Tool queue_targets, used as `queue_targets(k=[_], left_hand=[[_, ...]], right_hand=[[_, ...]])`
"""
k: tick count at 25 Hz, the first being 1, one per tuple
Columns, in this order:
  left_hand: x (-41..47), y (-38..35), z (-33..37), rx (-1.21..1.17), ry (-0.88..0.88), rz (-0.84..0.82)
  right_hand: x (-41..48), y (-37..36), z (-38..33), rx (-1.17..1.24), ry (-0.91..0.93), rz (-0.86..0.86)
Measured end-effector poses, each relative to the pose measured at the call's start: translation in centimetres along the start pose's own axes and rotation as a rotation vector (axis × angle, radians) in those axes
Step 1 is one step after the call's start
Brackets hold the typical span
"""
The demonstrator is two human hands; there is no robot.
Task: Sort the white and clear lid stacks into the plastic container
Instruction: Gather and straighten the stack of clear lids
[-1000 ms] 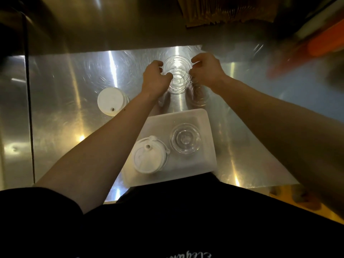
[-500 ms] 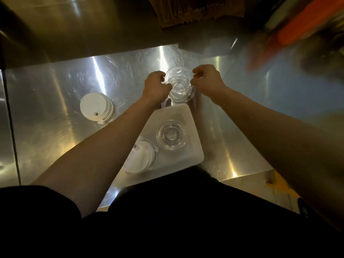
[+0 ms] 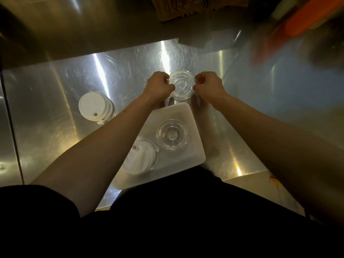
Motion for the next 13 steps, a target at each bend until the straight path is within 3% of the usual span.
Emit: queue_targets(k=[13], left_hand=[[-0.4, 0.77, -0.22, -0.087, 0.031, -0.017]], right_hand=[[-0.31, 0.75, -0.57, 0.038, -0.026, 0.014]])
Point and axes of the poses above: each hand's wrist, its own x-axis towards the middle knuckle, its own y-axis out of the back of the hand, z = x × y, the point moved 8 cm from there along x, towards the middle knuckle, and after that the axes turned 2 degrees about -y, right-handed, at the moved point
